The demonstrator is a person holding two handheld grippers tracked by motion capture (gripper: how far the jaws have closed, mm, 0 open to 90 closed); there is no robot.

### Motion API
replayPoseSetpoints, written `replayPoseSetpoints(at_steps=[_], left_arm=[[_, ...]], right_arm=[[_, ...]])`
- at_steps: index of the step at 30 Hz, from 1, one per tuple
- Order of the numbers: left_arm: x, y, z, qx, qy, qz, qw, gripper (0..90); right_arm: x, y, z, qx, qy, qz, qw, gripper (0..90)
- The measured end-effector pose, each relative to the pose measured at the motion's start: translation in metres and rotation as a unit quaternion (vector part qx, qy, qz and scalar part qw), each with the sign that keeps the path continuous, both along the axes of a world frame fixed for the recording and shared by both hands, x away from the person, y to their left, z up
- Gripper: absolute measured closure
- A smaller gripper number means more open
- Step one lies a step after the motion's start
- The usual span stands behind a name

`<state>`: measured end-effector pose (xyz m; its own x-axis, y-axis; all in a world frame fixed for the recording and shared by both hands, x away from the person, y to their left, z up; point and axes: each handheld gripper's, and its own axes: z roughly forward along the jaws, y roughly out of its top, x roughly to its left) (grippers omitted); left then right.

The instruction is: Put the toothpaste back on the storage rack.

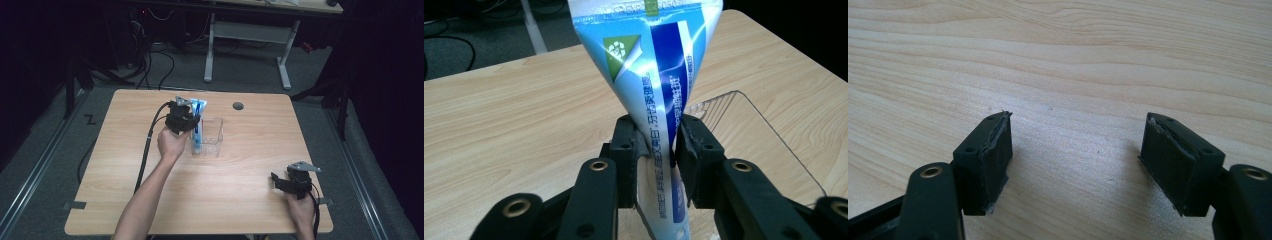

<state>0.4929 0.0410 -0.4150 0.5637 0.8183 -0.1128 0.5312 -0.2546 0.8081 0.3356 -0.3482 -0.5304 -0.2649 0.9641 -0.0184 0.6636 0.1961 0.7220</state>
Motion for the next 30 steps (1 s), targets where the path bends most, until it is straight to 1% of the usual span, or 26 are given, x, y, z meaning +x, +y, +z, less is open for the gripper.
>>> replayPoseSetpoints(at_steps=[6,8,12,23,27,30], left_arm=[[0.0,0.003,-0.002,0.003,0.004,0.002,1.0,66.7],[0.0,0.003,-0.003,0.004,0.005,0.003,1.0,63.3],[0.0,0.005,-0.007,-0.001,0.007,0.006,1.0,57.4],[-0.005,0.007,-0.004,0.009,-0.009,0.008,0.9999,47.8],[-0.008,0.008,-0.004,0.015,-0.018,0.007,0.9997,46.6],[-0.011,0.011,-0.002,0.015,-0.021,0.007,0.9996,46.0]], right_arm=[[0.0,0.0,0.0,0.0,0.0,0.0,1.0,28.4],[0.0,0.0,0.0,0.0,0.0,0.0,1.0,28.4],[0.0,0.0,0.0,0.001,0.001,0.0,1.0,28.4],[0.0,0.0,0.0,0.001,0.001,0.0,1.0,28.4],[0.0,0.0,0.0,0.001,0.001,0.0,1.0,28.4],[0.0,0.0,0.0,0.001,0.001,0.0,1.0,28.4]])
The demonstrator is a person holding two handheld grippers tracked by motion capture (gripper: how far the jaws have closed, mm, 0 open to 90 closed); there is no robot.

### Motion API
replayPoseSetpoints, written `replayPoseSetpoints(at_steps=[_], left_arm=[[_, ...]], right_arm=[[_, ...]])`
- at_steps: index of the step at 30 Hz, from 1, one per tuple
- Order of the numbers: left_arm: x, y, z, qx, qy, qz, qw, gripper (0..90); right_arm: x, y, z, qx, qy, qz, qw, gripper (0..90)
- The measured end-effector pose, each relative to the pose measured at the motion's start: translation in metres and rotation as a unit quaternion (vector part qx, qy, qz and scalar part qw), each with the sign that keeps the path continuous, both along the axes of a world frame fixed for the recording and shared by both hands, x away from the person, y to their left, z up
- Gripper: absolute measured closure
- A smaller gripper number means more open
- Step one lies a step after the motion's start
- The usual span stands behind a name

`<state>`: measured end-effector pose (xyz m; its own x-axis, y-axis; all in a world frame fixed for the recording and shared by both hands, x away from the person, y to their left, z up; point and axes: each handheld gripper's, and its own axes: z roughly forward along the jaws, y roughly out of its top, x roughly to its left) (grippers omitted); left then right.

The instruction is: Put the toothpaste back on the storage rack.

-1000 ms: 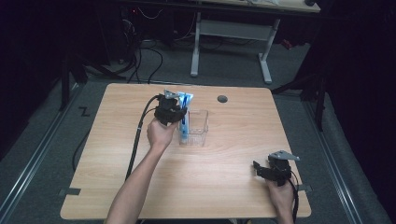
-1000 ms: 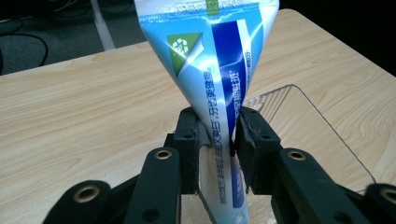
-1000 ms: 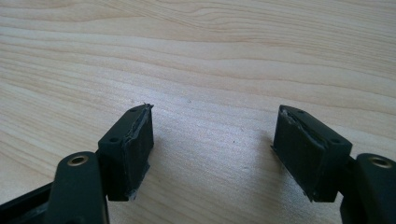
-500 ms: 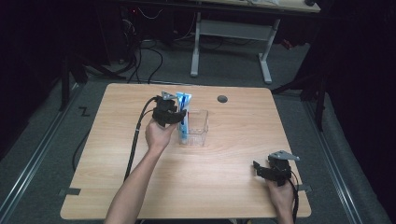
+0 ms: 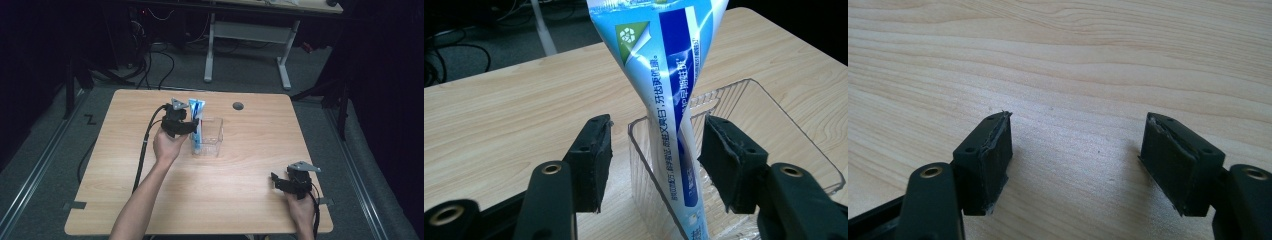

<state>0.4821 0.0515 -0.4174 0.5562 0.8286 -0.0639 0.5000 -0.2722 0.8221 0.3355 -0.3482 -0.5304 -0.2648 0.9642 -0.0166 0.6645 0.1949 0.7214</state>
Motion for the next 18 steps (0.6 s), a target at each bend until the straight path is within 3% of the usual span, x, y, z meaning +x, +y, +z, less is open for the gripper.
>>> replayPoseSetpoints(at_steps=[18], left_arm=[[-0.012,0.019,0.007,-0.013,-0.019,0.005,0.9997,44.8]], right_arm=[[0.0,0.0,0.0,0.0,0.0,0.0,1.0,28.4]])
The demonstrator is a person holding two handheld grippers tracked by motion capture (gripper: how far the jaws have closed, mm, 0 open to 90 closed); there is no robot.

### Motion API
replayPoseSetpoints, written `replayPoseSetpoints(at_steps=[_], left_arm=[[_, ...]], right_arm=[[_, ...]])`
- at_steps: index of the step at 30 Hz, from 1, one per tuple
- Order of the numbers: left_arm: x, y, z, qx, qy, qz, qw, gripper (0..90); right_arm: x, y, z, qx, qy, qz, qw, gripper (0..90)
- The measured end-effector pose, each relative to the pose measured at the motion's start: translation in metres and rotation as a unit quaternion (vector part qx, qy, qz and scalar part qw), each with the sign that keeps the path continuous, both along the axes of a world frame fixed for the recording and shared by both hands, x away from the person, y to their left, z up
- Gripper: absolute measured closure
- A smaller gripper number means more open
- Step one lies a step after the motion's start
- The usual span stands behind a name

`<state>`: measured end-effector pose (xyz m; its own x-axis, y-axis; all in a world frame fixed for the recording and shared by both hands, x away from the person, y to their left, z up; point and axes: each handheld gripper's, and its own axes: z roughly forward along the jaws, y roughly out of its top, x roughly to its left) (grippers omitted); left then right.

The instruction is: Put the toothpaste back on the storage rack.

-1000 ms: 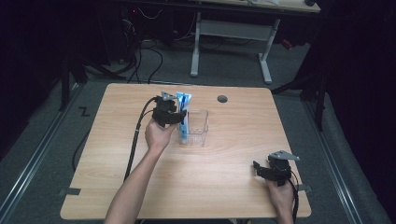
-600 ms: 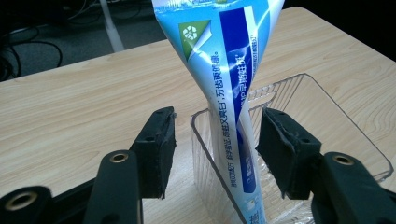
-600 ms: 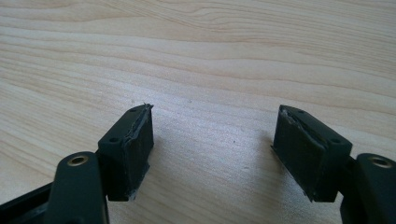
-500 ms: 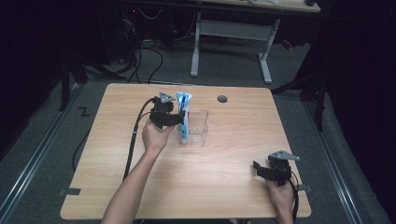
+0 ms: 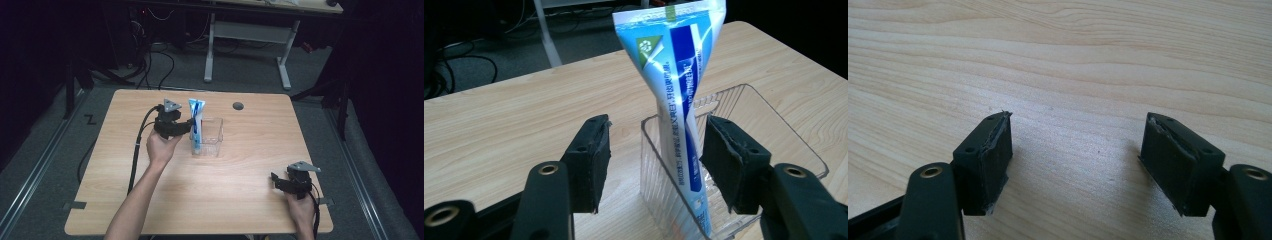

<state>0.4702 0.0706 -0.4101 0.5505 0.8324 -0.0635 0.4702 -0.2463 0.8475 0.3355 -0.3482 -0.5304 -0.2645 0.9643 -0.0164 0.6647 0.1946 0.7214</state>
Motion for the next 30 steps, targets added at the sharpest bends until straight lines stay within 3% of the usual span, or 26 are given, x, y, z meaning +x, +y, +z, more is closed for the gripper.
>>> replayPoseSetpoints(at_steps=[30], left_arm=[[-0.022,0.027,0.001,-0.001,-0.019,0.012,0.9997,44.8]], right_arm=[[0.0,0.0,0.0,0.0,0.0,0.0,1.0,28.4]])
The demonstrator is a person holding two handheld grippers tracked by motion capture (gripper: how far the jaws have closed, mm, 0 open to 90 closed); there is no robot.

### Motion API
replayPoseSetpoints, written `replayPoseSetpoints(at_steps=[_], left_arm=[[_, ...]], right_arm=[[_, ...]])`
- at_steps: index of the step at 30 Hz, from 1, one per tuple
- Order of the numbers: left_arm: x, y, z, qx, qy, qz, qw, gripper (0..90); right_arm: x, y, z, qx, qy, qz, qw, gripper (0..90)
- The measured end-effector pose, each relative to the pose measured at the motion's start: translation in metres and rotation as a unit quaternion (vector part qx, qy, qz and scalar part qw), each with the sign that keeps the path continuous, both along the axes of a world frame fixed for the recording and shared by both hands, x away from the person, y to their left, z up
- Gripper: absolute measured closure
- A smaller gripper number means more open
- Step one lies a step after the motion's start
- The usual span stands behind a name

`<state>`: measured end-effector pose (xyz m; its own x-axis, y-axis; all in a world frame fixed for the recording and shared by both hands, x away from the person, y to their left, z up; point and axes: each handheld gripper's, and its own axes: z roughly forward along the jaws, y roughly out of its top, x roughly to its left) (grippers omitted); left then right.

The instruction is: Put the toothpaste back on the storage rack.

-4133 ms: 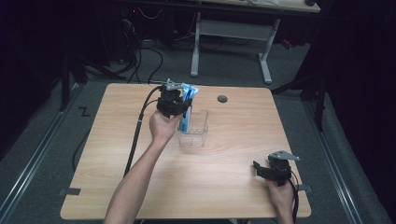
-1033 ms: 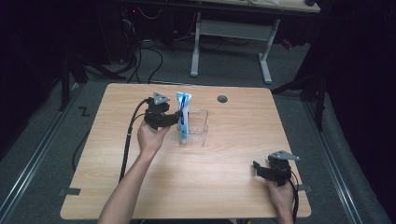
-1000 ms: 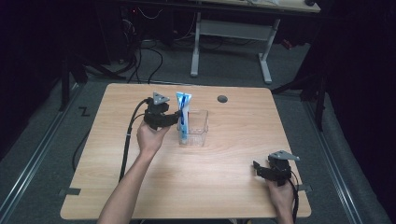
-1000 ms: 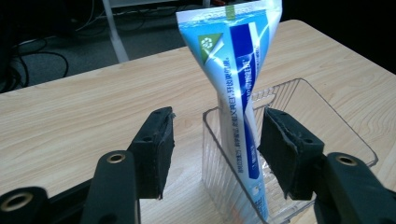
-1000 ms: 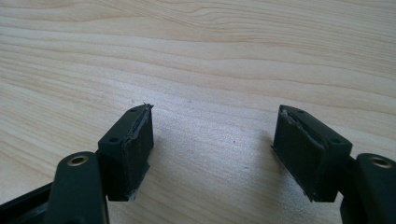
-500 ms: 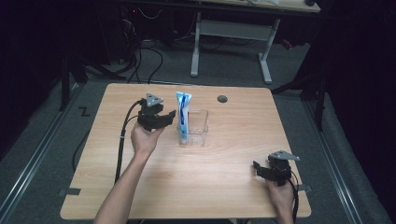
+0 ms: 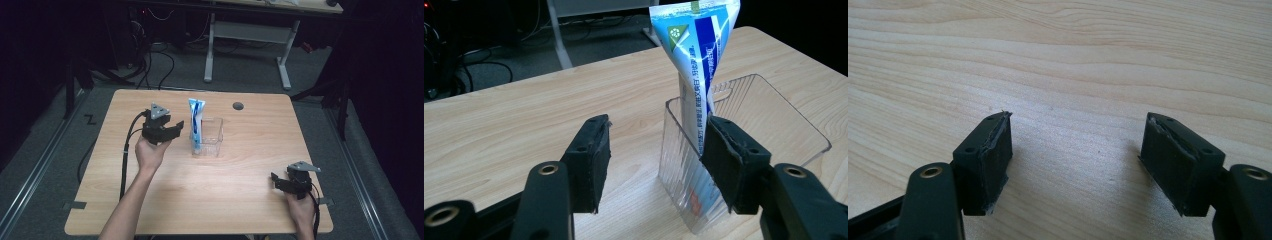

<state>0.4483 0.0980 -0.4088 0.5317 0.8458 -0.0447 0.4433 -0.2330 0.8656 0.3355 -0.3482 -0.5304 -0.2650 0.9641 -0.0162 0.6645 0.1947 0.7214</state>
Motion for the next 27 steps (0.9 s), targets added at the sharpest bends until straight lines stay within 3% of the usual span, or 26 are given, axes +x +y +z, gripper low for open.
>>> replayPoseSetpoints(at_steps=[27], left_arm=[[-0.02,0.024,-0.009,-0.011,0.002,0.014,0.9998,44.3]], right_arm=[[0.0,0.0,0.0,0.0,0.0,0.0,1.0,28.4]])
